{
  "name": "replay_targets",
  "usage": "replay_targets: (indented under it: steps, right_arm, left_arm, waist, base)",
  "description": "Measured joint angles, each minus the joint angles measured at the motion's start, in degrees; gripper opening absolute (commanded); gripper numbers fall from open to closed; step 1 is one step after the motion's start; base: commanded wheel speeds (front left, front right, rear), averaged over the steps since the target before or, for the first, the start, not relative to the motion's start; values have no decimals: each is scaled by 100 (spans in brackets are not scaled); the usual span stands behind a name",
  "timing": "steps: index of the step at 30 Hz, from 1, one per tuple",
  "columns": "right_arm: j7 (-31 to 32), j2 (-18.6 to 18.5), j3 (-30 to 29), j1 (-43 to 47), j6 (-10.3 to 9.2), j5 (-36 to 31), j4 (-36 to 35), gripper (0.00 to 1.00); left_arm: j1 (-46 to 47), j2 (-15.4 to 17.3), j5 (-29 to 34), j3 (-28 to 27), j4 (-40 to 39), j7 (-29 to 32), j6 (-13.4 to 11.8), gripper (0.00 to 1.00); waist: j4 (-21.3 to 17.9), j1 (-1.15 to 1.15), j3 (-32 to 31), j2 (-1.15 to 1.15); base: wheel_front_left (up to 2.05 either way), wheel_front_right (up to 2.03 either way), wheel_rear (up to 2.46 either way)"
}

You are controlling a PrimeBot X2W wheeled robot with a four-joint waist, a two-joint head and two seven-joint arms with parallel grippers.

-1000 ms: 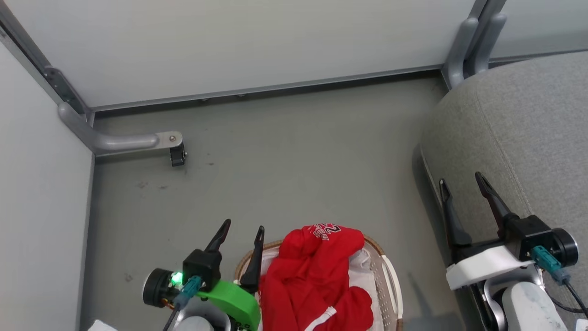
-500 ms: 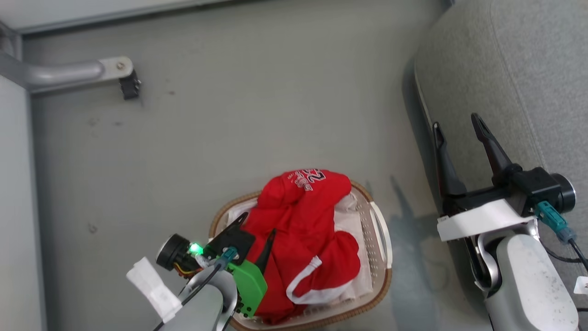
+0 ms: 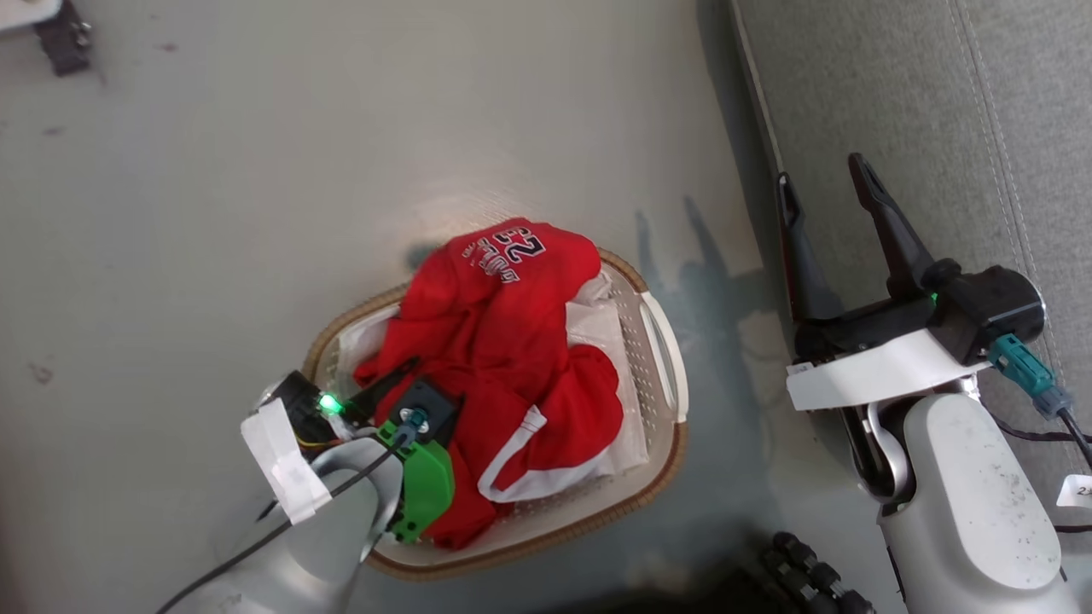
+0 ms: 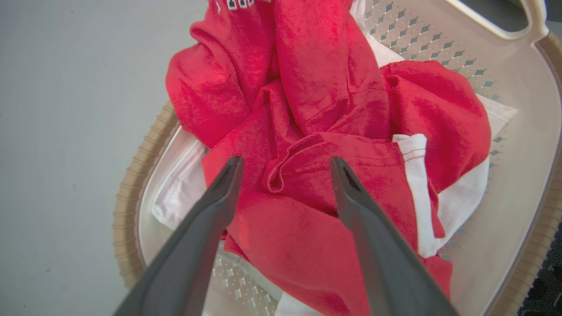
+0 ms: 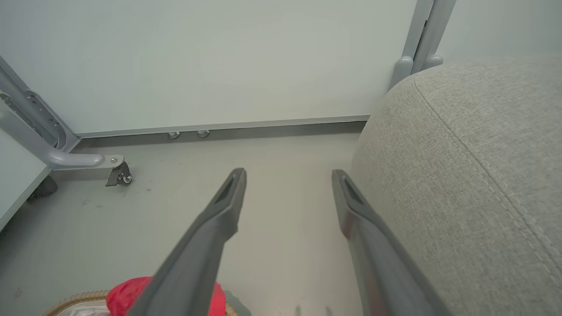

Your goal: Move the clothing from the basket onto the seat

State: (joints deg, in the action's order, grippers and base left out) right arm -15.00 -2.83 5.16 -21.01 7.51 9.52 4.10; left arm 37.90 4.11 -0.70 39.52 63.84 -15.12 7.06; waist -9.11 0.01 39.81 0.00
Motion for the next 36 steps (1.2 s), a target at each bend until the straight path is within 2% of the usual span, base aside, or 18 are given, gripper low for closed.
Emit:
replay_targets:
  steps: [6, 14, 15, 16, 17, 18, 19, 20, 31, 36]
  right_arm:
    - [0, 2, 180, -88, 0, 90, -42, 100]
    - [0, 1, 352, -109, 0, 180, -67, 100]
    - [0, 1, 364, -110, 0, 192, -68, 100]
    - [0, 1, 370, -110, 0, 204, -68, 100]
    - [0, 1, 374, -110, 0, 208, -67, 100]
    - [0, 1, 375, -110, 0, 213, -65, 100]
    - [0, 1, 374, -110, 0, 213, -58, 100]
    - [0, 2, 374, -107, 0, 213, -48, 100]
    - [0, 3, 309, 64, 0, 48, 107, 100]
    - [0, 7, 198, 232, 1, -126, 190, 100]
  left_arm:
    - [242, 87, 47, 137, 308, 0, 7, 100]
    - [410, 146, -31, 137, 730, 71, -26, 100]
    - [426, 149, -53, 130, 757, 79, -26, 95]
    - [436, 149, -110, 126, 786, 91, -26, 82]
    - [439, 149, -138, 124, 808, 91, -26, 49]
    - [439, 148, -143, 130, 827, 91, -26, 36]
    - [439, 142, -168, 130, 842, 91, -25, 16]
    - [438, 134, -200, 126, 854, 91, -24, 0]
    - [31, -26, -619, 73, 603, 18, 7, 0]
    - [-363, -58, -839, 54, -71, 15, 25, 0]
  waist:
    - [-274, 0, 413, 0]
    - [-557, 0, 670, 0]
    - [-580, 0, 687, 0]
    - [-600, 0, 701, 0]
    - [-615, 0, 709, 0]
    - [-621, 0, 708, 0]
    - [-622, 0, 699, 0]
    - [-621, 0, 680, 0]
    - [-483, -1, 220, 0]
    - [-356, 0, -163, 0]
  base:
    - [0, 0, 0]
    - [0, 0, 0]
    - [0, 0, 0]
    - [0, 0, 0]
    - [0, 0, 0]
    - [0, 0, 0]
    - [0, 0, 0]
    - [0, 0, 0]
    - [0, 0, 0]
    - [0, 0, 0]
